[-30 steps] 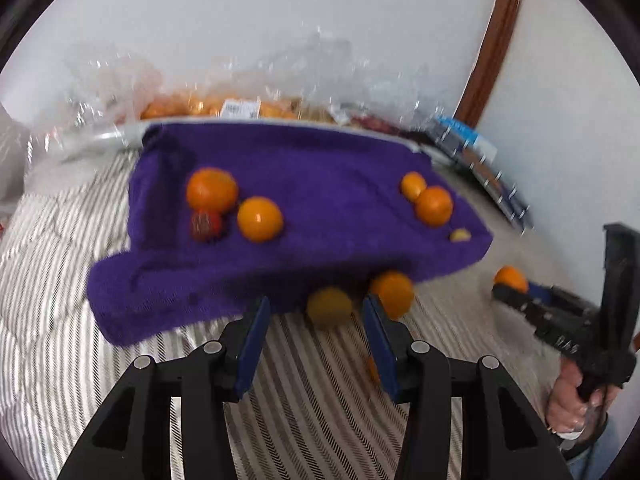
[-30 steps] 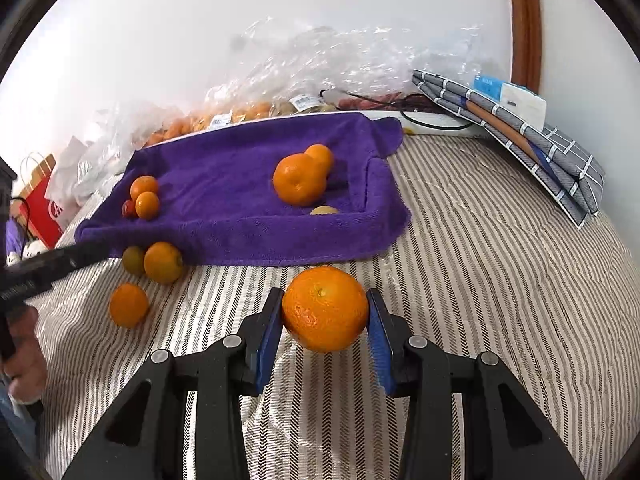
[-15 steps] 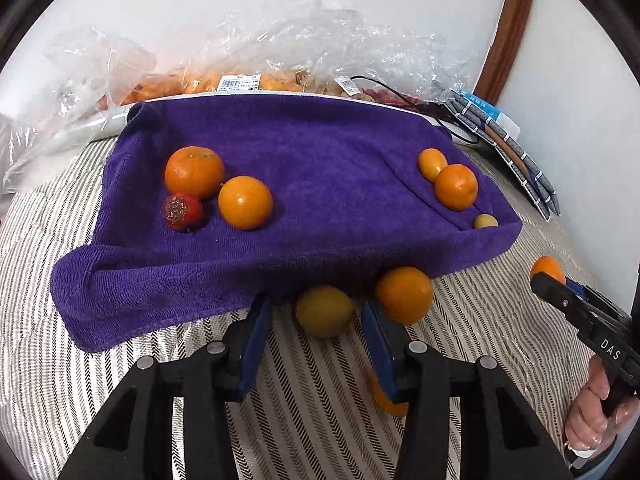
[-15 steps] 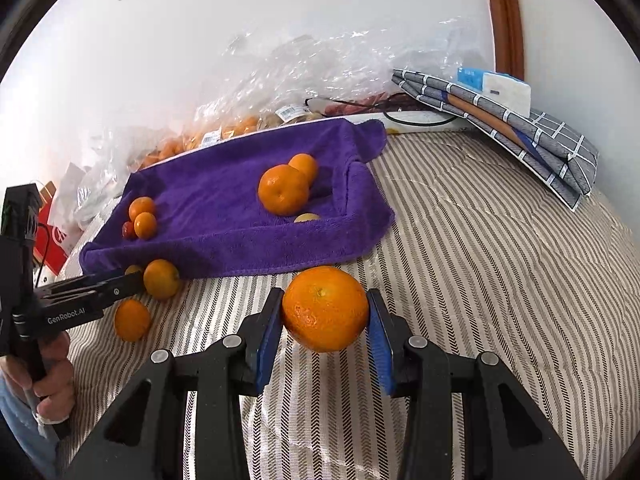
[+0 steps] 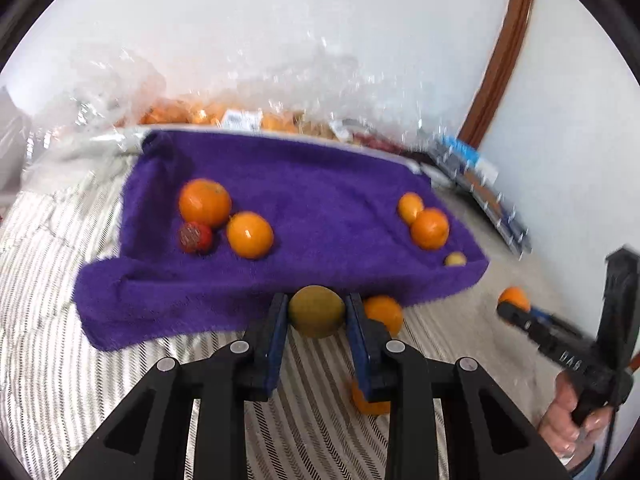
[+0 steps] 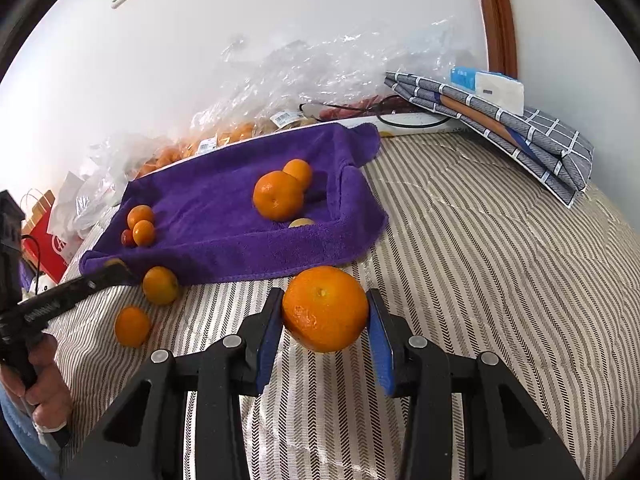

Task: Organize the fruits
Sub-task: 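Grasp a yellow-green fruit with the left gripper while the right gripper holds its orange, then carry both fruits onto the purple towel and open both grippers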

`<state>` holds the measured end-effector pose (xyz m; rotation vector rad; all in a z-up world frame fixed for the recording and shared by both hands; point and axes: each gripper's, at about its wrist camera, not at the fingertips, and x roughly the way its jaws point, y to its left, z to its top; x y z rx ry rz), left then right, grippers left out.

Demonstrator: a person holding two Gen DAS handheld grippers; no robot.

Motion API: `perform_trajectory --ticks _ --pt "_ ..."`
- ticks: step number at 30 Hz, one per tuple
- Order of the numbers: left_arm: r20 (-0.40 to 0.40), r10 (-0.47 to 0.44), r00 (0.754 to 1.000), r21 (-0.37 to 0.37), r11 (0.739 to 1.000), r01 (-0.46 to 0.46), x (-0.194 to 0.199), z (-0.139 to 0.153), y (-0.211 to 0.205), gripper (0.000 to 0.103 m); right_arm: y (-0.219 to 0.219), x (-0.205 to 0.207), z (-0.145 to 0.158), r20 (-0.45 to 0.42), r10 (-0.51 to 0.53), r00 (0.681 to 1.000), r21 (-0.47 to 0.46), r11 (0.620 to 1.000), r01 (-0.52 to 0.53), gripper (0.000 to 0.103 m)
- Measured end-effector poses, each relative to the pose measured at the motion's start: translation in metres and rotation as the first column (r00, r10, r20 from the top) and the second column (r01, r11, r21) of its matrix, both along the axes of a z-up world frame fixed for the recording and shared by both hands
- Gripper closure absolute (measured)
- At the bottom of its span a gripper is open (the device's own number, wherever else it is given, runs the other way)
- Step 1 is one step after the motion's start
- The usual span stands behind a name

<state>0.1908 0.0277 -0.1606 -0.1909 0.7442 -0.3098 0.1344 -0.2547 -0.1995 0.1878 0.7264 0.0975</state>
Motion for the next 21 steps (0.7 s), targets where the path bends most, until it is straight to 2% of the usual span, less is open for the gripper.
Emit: perform_trajectory --ticks 4,9,17,21 --pt "0.039 0.042 0.998 -0.043 0.998 -0.040 -0.004 0.008 0.012 0.075 -0.001 -0.002 0.001 0.009 -0.001 1.000 0.002 1.000 0.001 0.063" --pt "0.072 0.104 0.992 -0.047 0.994 -0.101 -0.006 0.015 0.024 0.075 -0.001 -0.003 0.003 0.022 -0.001 1.000 0.001 1.000 0.001 0.063" --pt "0.100 0.150 0.984 -0.045 0.988 -0.146 -0.006 0.020 0.032 0.075 -0.002 -0.004 0.005 0.026 0.000 1.000 0.015 1.000 0.000 0.063" --pt "0.083 0.176 0.981 -0.068 0.983 -0.170 -0.003 0.020 0.041 0.075 0.000 0.001 0.008 0.012 -0.011 1.000 0.012 1.000 0.011 0.063"
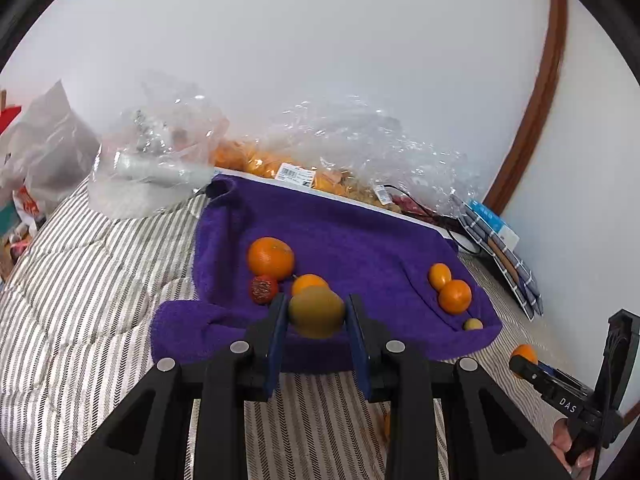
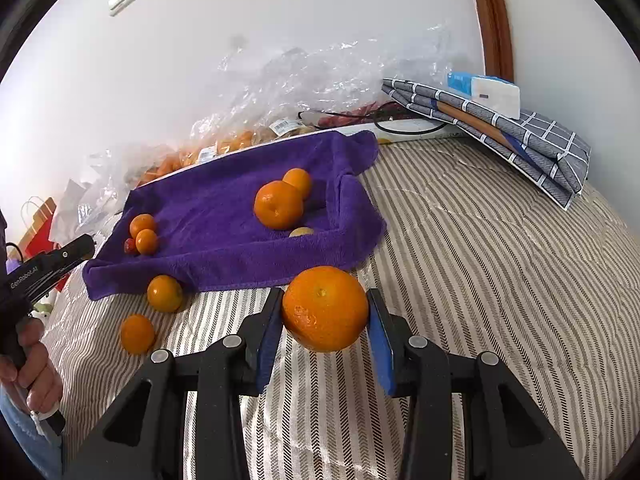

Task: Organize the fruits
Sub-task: 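Carry both fruits onto the purple towel and open both grippers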

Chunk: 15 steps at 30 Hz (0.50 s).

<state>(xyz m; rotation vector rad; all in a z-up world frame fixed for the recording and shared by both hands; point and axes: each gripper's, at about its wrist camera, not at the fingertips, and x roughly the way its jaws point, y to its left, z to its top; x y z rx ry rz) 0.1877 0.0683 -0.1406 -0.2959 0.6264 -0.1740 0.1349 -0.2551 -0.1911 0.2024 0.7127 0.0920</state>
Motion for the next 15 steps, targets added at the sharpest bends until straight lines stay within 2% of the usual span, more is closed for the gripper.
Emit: perform_trajectory --ticks 2,5,11,15 --pt "-0.008 0.007 1.000 -0.014 1.000 -0.007 0.000 0.001 0.003 0.075 0.003 0.002 0.006 0.008 0.008 1.000 0.002 1.000 -0.008 0.063" --pt "-0.016 0.022 1.000 0.026 0.999 -0.022 0.000 0.007 0.006 0.075 0.010 0.009 0.024 0.041 0.035 0.999 0.000 0.999 -0.035 0.062" --pt "-0.014 0.044 0.999 0.036 0.998 -0.043 0.012 0.028 0.022 0.075 0.028 0.041 0.053 0.083 0.079 0.993 -0.020 0.997 -0.077 0.062" --pt "-0.031 0.048 0.998 0.012 0.999 -0.048 0.033 0.018 0.022 0.075 0.044 0.063 0.054 0.099 0.094 0.991 -0.032 0.995 -0.092 0.062"
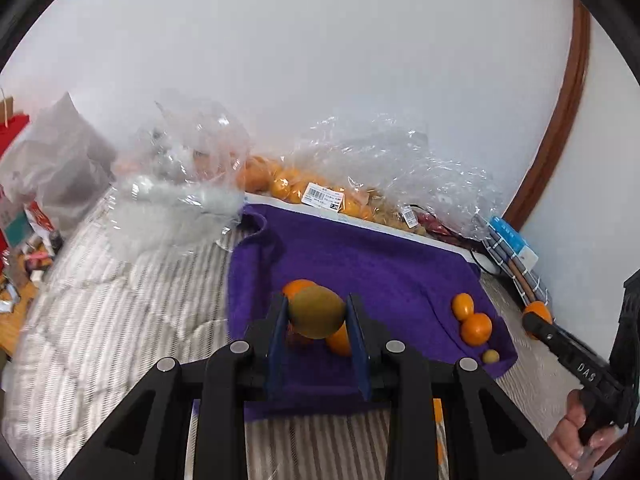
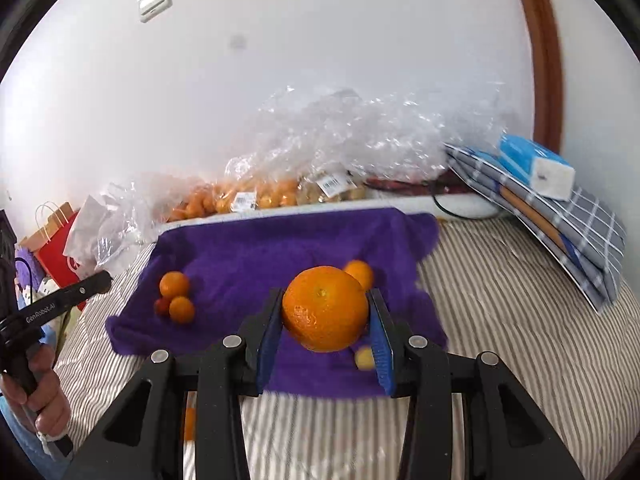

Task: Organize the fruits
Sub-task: 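Carry both fruits onto the purple towel and open both grippers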

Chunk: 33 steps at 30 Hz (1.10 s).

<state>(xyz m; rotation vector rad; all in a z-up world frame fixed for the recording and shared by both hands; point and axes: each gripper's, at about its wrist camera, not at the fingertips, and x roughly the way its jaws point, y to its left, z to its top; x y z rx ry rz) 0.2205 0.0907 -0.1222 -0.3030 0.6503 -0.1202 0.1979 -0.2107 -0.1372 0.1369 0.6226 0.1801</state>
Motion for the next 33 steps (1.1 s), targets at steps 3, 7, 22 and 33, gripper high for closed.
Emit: perform_trajectory --ticks 3,7,22,33 --pt "-0.013 -0.015 1.000 -0.021 1.000 0.015 0.004 -0.014 -0.002 0.075 0.007 0.011 -0.013 -0.021 0.015 1.000 0.031 0.999 -0.014 0.063" --pt "-0.031 -0.035 0.999 0.061 0.997 0.037 0.006 -0.022 -0.011 0.075 0.011 0.017 -0.035 -0.069 0.027 0.997 0.013 1.000 -0.027 0.063" --pt "-0.095 -0.053 0.994 0.075 0.995 0.060 0.015 -0.040 -0.020 0.075 0.017 0.027 -0.050 -0.130 0.011 0.991 0.000 1.000 -0.011 0.062" --pt "-0.131 -0.046 0.990 0.124 0.990 0.062 0.018 -0.047 -0.027 0.075 0.022 0.025 -0.055 -0.122 0.011 0.992 -0.042 0.999 -0.016 0.062"
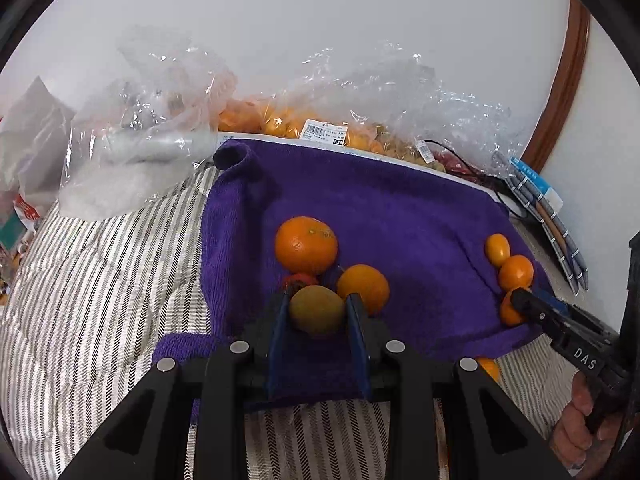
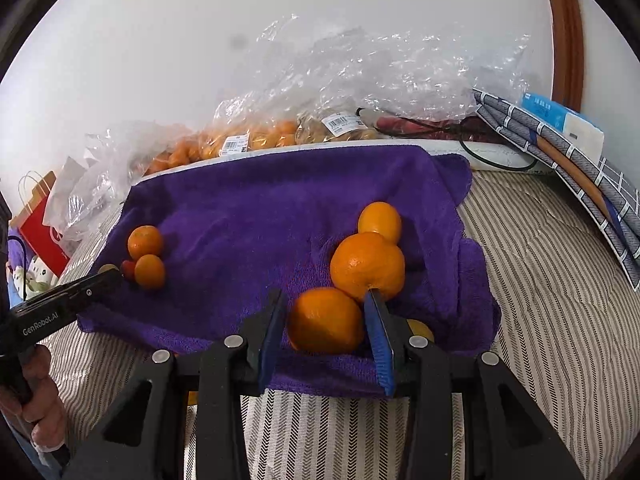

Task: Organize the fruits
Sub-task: 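Carry both fruits onto the purple towel and open both grippers, then grasp an orange on the bedspread with the right gripper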

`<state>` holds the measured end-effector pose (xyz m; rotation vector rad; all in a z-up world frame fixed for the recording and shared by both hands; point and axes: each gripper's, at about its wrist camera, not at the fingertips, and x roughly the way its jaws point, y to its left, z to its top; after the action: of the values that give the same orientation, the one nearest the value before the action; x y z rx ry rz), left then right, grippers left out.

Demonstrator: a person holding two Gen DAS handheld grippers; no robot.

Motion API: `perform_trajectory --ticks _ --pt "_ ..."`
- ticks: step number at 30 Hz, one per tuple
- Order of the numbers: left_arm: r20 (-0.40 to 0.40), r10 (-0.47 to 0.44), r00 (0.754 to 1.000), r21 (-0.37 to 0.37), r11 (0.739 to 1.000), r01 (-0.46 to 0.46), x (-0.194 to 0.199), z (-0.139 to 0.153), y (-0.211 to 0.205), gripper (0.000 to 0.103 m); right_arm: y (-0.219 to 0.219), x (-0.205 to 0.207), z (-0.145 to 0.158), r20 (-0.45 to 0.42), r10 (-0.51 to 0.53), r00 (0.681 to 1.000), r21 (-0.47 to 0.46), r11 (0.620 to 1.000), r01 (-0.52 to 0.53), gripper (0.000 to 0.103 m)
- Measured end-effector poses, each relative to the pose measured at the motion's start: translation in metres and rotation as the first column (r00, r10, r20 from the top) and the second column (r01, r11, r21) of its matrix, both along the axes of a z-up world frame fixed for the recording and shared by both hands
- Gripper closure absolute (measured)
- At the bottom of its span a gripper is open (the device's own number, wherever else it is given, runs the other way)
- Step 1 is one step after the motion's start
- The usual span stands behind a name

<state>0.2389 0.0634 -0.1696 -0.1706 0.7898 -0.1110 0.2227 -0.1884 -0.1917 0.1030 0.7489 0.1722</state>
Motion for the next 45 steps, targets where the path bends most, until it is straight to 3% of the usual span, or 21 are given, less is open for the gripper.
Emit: perform_trajectory --ticks 13,17,24,27,36,45 --pt "0.006 -0.007 1.000 0.026 1.000 0.007 0.002 -0.001 -0.001 0.075 0.000 -0.008 0.004 0.036 -0.009 0.999 -0.015 1.000 0.010 0.061" --pt "0.010 -0.009 1.000 0.037 0.999 0.009 0.003 -0.001 -0.002 0.075 -0.002 -0.012 0.009 0.068 -0.026 0.997 -0.024 0.999 0.028 0.052" --pt "0.032 0.007 0.999 0.029 1.000 -0.008 0.004 0.005 0.005 0.058 -0.003 -0.020 0.015 0.085 -0.079 0.993 -0.061 0.995 0.084 0.048" --pt "0.050 0.024 0.998 0.010 1.000 -0.024 0.003 0.009 0.013 0.054 -0.002 -0.034 0.017 0.072 -0.092 0.993 -0.053 0.994 0.096 0.048" --pt "0.105 0.089 0.991 -0.054 0.995 -0.083 -0.007 0.024 0.038 0.052 0.048 -0.060 0.007 -0.009 0.045 0.999 -0.037 0.998 -0.046 0.050" --pt "0.115 0.107 0.988 -0.085 0.992 -0.098 -0.010 0.029 0.048 0.051 0.077 -0.045 -0.008 -0.076 0.078 0.994 -0.036 0.996 -0.081 0.055"
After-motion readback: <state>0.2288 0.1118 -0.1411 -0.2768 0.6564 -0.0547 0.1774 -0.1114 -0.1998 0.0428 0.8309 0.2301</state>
